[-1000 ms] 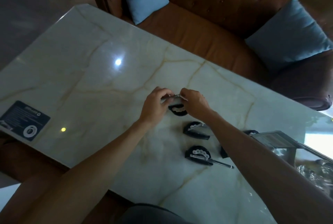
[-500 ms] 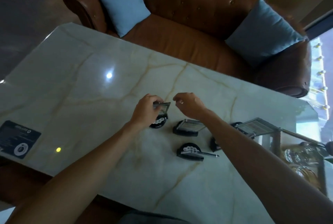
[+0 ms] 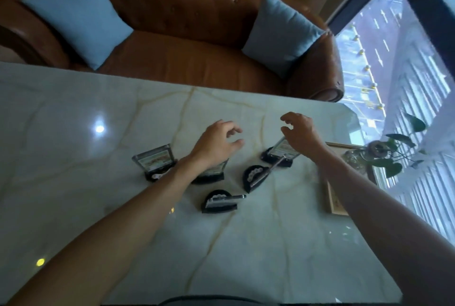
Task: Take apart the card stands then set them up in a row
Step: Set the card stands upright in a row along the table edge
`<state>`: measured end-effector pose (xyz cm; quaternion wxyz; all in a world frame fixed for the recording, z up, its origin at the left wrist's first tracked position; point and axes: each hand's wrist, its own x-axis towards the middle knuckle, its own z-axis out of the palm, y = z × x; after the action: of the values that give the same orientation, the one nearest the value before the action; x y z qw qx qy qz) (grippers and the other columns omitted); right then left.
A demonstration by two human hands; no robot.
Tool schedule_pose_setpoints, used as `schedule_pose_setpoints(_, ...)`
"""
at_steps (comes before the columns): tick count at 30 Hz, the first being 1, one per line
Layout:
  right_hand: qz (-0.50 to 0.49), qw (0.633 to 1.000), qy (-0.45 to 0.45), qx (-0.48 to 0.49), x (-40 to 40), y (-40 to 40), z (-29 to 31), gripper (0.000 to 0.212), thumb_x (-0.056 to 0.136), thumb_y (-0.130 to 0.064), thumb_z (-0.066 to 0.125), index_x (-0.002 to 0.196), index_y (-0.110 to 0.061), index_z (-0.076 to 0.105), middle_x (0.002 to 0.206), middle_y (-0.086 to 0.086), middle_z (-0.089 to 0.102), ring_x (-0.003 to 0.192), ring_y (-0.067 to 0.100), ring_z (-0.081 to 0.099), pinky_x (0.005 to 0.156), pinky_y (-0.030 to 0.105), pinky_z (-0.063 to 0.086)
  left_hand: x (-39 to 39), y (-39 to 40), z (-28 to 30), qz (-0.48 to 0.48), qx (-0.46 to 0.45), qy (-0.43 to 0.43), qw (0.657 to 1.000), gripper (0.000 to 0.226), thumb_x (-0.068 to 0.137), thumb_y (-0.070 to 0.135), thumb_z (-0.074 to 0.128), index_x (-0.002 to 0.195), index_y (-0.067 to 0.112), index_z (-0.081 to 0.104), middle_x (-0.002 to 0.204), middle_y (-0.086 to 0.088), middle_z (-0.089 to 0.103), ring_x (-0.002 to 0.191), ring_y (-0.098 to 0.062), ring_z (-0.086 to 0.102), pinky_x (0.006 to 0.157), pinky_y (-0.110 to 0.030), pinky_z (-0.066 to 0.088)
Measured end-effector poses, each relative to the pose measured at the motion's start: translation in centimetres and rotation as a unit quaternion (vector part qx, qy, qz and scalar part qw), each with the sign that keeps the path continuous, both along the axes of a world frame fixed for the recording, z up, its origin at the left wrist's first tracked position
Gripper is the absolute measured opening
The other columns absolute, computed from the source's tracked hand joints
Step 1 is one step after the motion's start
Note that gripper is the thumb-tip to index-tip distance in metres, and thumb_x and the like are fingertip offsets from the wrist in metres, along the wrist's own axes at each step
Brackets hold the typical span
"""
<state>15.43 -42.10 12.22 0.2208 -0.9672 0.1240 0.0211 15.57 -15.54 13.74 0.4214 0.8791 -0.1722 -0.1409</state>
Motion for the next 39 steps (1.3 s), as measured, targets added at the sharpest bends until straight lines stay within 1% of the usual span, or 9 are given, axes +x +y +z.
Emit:
schedule_pose_setpoints(5,-0.003,0.994,0.077,-0.077,-2.7,-4.4,-1.0,0.041,0.089,-0.019,0.06,0.13,-0.02,0.057,0.121,0.007,0.061,0.106,0.032,0.061,0.081,0.037,0.048,-2.0,-6.0,0.4,-0.079,0.063,0.056,0.993,0.044,0.085,0.046,0.072,0.12,0.02,0.066,0.113,0.002,0.066,0.098,-0.014,0.064,0.087,-0.035,0.056)
schedule_pose_setpoints(10,0.031,0.99,0.11,-0.083,-3.3,-6.6,-2.9,0.045,0.088,-0.015,0.057,0.133,-0.017,0.054,0.127,0.009,0.061,0.11,0.032,0.06,0.083,0.038,0.046,-3.5,-10.2,-1.5,-0.088,0.139,0.068,0.984,0.048,0.075,0.054,0.075,0.112,0.025,0.065,0.113,0.003,0.064,0.097,-0.018,0.064,0.081,-0.037,0.055)
schedule_pose_setpoints(16,0.085,0.99,0.086,-0.069,-2.6,-8.2,-4.5,0.018,0.095,-0.013,0.045,0.101,-0.015,0.062,0.097,0.013,0.07,0.074,0.032,0.061,0.058,0.031,0.037,-4.0,-13.6,-4.1,-0.077,0.206,0.062,0.974,0.032,0.086,0.034,0.065,0.116,0.022,0.064,0.112,-0.006,0.07,0.098,-0.028,0.067,0.078,-0.035,0.054)
schedule_pose_setpoints(21,0.127,0.986,0.092,-0.057,-0.4,-11.3,-4.2,0.019,0.095,-0.014,0.046,0.1,-0.017,0.063,0.094,0.008,0.07,0.076,0.031,0.065,0.057,0.035,0.05,-2.5,-15.4,-4.5,-0.056,0.231,0.018,0.971,0.015,0.093,0.023,0.052,0.095,0.015,0.065,0.093,-0.009,0.071,0.085,-0.033,0.067,0.067,-0.036,0.048)
schedule_pose_setpoints(23,0.125,0.987,0.089,-0.04,0.8,-13.2,-3.8,0.018,0.094,-0.016,0.047,0.099,-0.018,0.064,0.093,0.008,0.071,0.074,0.029,0.064,0.059,0.037,0.055,-0.6,-16.3,-4.0,-0.055,0.243,0.012,0.968,0.014,0.093,0.023,0.055,0.098,0.018,0.067,0.096,-0.004,0.072,0.087,-0.029,0.067,0.065,-0.032,0.044)
schedule_pose_setpoints(28,0.093,0.994,0.054,-0.022,5.0,-19.7,-1.8,0.014,0.091,-0.015,0.053,0.097,-0.015,0.066,0.083,0.006,0.06,0.072,0.031,0.057,0.058,0.033,0.043,5.8,-20.4,-1.7,-0.061,0.211,-0.003,0.976,0.007,0.091,0.022,0.065,0.096,0.022,0.07,0.088,0.003,0.065,0.077,-0.02,0.059,0.062,-0.028,0.037)
schedule_pose_setpoints(33,0.073,0.997,0.021,-0.028,8.9,-27.1,-0.6,0.009,0.085,-0.019,0.053,0.078,-0.024,0.052,0.077,0.008,0.057,0.071,0.035,0.059,0.058,0.037,0.045,11.3,-26.2,-1.1,-0.043,0.193,-0.054,0.979,0.015,0.087,0.023,0.066,0.1,0.026,0.072,0.101,0.001,0.073,0.095,-0.025,0.066,0.072,-0.031,0.045)
schedule_pose_setpoints(35,0.054,0.997,0.022,-0.047,10.2,-30.0,-0.8,0.005,0.087,-0.02,0.055,0.084,-0.023,0.059,0.081,0.007,0.058,0.074,0.034,0.059,0.061,0.036,0.046,13.2,-28.7,-0.9,-0.037,0.188,-0.072,0.979,0.02,0.088,0.022,0.066,0.106,0.028,0.073,0.103,0.003,0.074,0.097,-0.023,0.066,0.073,-0.03,0.045)
schedule_pose_setpoints(39,0.027,0.998,0.02,-0.05,12.3,-35.0,-2.0,0.029,0.085,-0.022,0.051,0.11,-0.028,0.065,0.102,0.01,0.07,0.089,0.037,0.064,0.073,0.042,0.056,16.8,-33.4,-1.5,-0.04,0.16,-0.083,0.983,0.018,0.085,0.014,0.066,0.097,0.025,0.074,0.092,0.004,0.074,0.09,-0.02,0.067,0.076,-0.033,0.053)
